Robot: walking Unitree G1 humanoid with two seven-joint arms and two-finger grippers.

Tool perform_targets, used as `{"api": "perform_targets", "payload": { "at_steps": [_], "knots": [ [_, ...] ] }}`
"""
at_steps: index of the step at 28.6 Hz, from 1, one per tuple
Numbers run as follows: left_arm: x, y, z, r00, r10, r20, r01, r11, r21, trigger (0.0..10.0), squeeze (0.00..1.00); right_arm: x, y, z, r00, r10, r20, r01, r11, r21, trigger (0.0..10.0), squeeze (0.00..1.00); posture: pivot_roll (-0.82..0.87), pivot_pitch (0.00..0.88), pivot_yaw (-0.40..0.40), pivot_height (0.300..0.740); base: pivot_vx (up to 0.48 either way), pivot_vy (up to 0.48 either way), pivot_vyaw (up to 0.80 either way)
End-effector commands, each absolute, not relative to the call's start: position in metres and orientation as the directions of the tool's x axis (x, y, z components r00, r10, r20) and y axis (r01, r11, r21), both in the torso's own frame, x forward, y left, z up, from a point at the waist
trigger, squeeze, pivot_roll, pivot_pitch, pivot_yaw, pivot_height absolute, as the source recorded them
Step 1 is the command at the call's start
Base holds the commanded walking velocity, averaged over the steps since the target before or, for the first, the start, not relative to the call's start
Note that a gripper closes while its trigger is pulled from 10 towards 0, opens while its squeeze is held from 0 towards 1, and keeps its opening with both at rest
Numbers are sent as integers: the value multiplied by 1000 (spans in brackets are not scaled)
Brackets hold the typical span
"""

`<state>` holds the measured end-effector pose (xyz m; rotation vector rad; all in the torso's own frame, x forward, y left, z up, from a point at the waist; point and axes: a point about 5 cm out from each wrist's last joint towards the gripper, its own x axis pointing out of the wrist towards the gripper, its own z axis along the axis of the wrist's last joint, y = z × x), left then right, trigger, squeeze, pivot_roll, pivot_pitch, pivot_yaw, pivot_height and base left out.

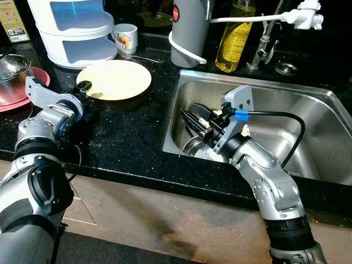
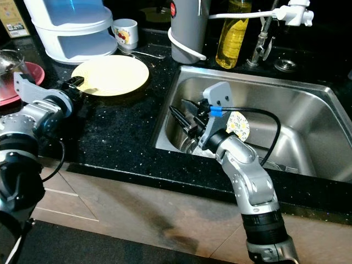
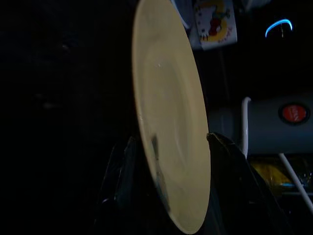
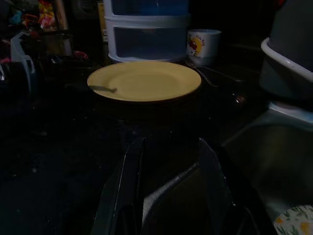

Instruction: Kitchen organization

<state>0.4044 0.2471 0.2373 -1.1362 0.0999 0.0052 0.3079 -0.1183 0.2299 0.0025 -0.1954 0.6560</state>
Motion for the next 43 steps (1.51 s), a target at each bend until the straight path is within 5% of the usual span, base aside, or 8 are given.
{"api": "perform_targets", "payload": {
  "at_steps": [1,5,6,25,35,43],
  "knots": [
    [404,245,232,992,-66,-112,-72,442,-894,10000,0,305,-121,229,779,603,173,-604,795,-50,10000,0,-26,144,-85,740,0,0,0],
    [406,242,236,993,-74,-97,-55,439,-897,9686,0,301,-125,229,783,602,157,-602,797,-56,10000,0,-52,160,-90,740,0,0,0],
    [407,241,238,993,-78,-88,-46,432,-901,0,0,300,-126,230,783,602,154,-602,797,-57,10000,0,-53,162,-91,740,0,0,0],
    [407,238,234,988,-111,-110,-53,424,-904,0,0,300,-121,234,774,616,149,-614,787,-61,10000,0,-40,141,-89,740,0,0,0],
    [408,195,239,938,-342,-50,101,409,-907,0,0,306,-123,238,792,584,179,-586,809,-48,10000,0,-23,116,-71,740,0,0,0],
    [405,179,239,914,-404,-31,139,385,-912,0,0,311,-127,240,819,536,206,-545,838,-12,10000,0,-8,104,-61,740,0,0,0]
  ]
}}
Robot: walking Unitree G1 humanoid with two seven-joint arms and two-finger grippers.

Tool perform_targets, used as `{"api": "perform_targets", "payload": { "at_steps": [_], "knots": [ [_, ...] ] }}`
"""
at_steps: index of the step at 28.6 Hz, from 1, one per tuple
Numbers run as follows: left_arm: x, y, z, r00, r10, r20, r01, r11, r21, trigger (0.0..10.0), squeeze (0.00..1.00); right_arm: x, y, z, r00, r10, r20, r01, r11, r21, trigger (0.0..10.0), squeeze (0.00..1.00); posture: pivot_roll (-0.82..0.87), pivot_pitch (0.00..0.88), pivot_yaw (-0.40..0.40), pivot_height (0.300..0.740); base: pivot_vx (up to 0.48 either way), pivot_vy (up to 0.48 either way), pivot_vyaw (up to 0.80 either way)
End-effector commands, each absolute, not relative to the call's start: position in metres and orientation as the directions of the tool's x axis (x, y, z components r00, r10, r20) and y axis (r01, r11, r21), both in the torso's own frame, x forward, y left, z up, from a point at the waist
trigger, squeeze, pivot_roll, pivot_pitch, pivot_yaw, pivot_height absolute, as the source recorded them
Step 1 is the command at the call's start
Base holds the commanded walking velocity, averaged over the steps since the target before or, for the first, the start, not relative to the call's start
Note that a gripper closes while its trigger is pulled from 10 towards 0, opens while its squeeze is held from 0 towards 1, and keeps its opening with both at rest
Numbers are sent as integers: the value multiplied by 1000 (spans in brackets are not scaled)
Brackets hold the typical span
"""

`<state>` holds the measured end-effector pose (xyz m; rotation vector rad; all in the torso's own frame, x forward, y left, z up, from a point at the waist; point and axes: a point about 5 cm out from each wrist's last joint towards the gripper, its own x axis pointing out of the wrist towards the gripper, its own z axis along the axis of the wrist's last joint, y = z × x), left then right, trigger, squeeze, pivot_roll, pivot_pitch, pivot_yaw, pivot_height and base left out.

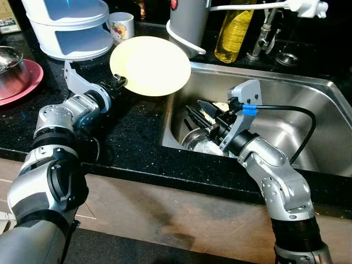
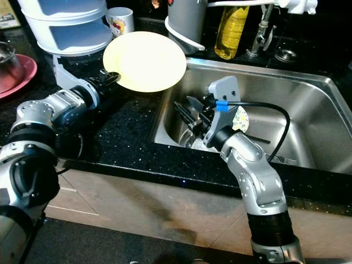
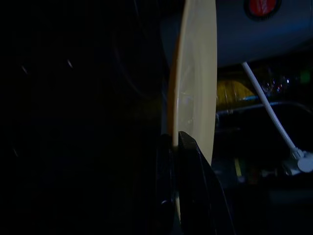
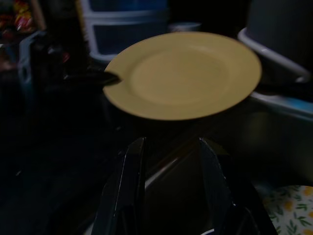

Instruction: Kitchen organization

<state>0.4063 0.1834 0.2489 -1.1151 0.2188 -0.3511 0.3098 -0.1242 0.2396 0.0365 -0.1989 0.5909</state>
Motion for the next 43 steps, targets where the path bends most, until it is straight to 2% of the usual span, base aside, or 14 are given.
{"api": "perform_targets", "payload": {
  "at_steps": [1,8,16,21,22,23,24,27,29,30,31,33,38,43],
  "knots": [
    [404,176,239,910,-413,-26,146,380,-914,0,0,313,-129,240,827,521,208,-532,846,-4,10000,0,-5,101,-59,740,0,0,0],
    [393,158,231,877,-479,-29,187,397,-899,0,0,324,-140,237,883,427,195,-442,897,33,10000,0,18,87,-52,740,0,0,-571],
    [381,144,226,858,-512,-37,211,416,-884,0,0,330,-145,236,904,377,204,-392,919,43,10000,0,24,76,-41,740,0,0,-800],
    [379,141,230,864,-501,-50,226,474,-851,0,0,331,-147,237,908,357,220,-375,926,43,10000,0,24,70,-35,740,0,0,-290],
    [379,141,230,867,-494,-62,229,505,-832,0,0,331,-147,237,908,356,220,-373,927,41,10000,0,22,67,-31,740,0,0,0],
    [379,144,234,892,-441,-100,231,633,-739,0,0,331,-148,237,909,353,219,-369,929,35,10000,0,20,64,-27,740,0,0,0],
    [379,144,234,892,-441,-100,231,633,-739,0,0,331,-148,237,909,353,219,-369,929,35,10000,0,20,64,-27,740,0,0,0],
    [379,148,244,926,-359,-112,249,809,-533,0,0,330,-149,236,912,348,218,-363,931,30,10000,0,20,62,-22,740,0,0,0],
    [380,152,255,949,-307,-77,253,880,-401,1686,0,330,-150,236,913,345,219,-360,933,29,10000,0,21,61,-21,740,0,0,0],
    [381,154,260,962,-268,-47,239,916,-322,8196,0,330,-150,236,913,345,219,-359,933,29,10000,0,22,61,-20,740,0,0,0],
    [382,156,266,975,-221,-16,211,948,-238,10000,0,330,-150,235,912,347,217,-361,932,25,10000,0,25,62,-22,740,0,0,0],
    [383,157,267,978,-207,-11,199,955,-221,10000,0,330,-150,235,912,349,216,-362,932,23,10000,0,26,62,-23,740,0,0,0],
    [384,142,269,961,-272,47,273,962,-27,10000,0,328,-148,225,910,388,147,-380,921,-82,10000,0,18,59,-19,740,0,0,0],
    [386,127,258,932,-361,35,362,932,-25,10000,0,323,-143,217,894,439,88,-427,895,-129,10000,0,11,61,-13,740,0,0,0]
  ]
}}
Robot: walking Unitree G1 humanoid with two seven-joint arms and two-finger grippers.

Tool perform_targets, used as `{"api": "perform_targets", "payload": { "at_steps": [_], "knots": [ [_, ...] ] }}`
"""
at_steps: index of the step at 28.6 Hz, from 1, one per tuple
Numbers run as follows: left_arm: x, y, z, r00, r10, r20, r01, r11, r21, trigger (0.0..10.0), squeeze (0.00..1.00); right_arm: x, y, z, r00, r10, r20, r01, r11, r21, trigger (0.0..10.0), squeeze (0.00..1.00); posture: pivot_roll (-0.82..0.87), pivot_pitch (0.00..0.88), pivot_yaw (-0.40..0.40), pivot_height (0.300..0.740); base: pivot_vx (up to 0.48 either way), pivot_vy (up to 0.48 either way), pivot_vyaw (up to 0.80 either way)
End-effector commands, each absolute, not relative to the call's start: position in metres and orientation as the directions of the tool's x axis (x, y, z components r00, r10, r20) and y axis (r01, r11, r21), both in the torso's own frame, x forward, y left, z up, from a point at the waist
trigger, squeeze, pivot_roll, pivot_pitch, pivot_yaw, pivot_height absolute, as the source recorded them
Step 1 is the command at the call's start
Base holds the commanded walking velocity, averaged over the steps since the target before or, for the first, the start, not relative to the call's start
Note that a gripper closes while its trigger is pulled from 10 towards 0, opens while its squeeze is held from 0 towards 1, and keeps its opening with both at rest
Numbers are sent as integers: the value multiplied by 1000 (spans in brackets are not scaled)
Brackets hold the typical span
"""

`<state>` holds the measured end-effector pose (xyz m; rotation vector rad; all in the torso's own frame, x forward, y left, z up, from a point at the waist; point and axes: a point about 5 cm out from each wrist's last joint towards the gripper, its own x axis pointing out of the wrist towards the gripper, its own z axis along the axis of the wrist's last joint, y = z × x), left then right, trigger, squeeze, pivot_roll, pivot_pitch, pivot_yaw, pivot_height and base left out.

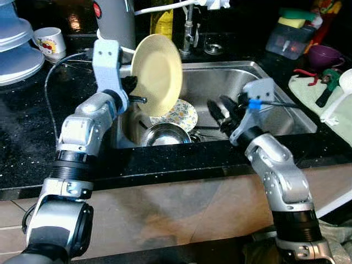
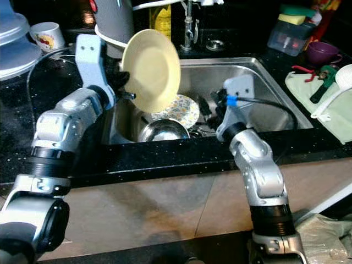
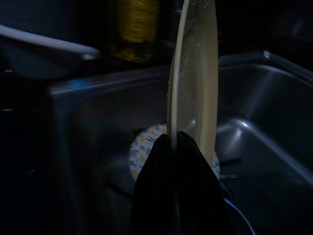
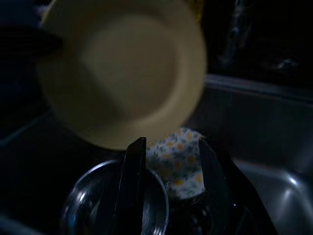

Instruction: Kitchen organization

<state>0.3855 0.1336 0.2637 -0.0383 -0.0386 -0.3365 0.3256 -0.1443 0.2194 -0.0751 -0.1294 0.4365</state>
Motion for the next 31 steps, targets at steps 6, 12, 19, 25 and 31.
{"api": "perform_targets", "payload": {
  "at_steps": [6,12,19,25,31],
  "knots": [
    [389,118,231,913,-406,-40,407,913,35,10000,0,320,-140,214,887,457,70,-445,884,-143,10000,0,9,62,-13,740,0,0,0],
    [390,115,208,913,-395,-98,406,905,130,10000,0,318,-140,215,881,468,66,-455,878,-148,10000,0,5,65,-14,740,0,0,0],
    [392,115,201,918,-380,-109,395,897,200,10000,0,316,-137,218,870,488,71,-474,868,-149,10000,0,5,74,-15,740,0,0,0],
    [393,118,199,927,-362,-96,374,908,190,10000,1000,315,-134,218,862,502,68,-489,860,-147,10000,0,3,78,-15,740,0,0,0],
    [394,133,218,960,-279,11,275,953,130,10000,1000,315,-132,220,858,508,75,-495,857,-142,10000,0,5,78,-18,740,0,0,0]
  ]
}}
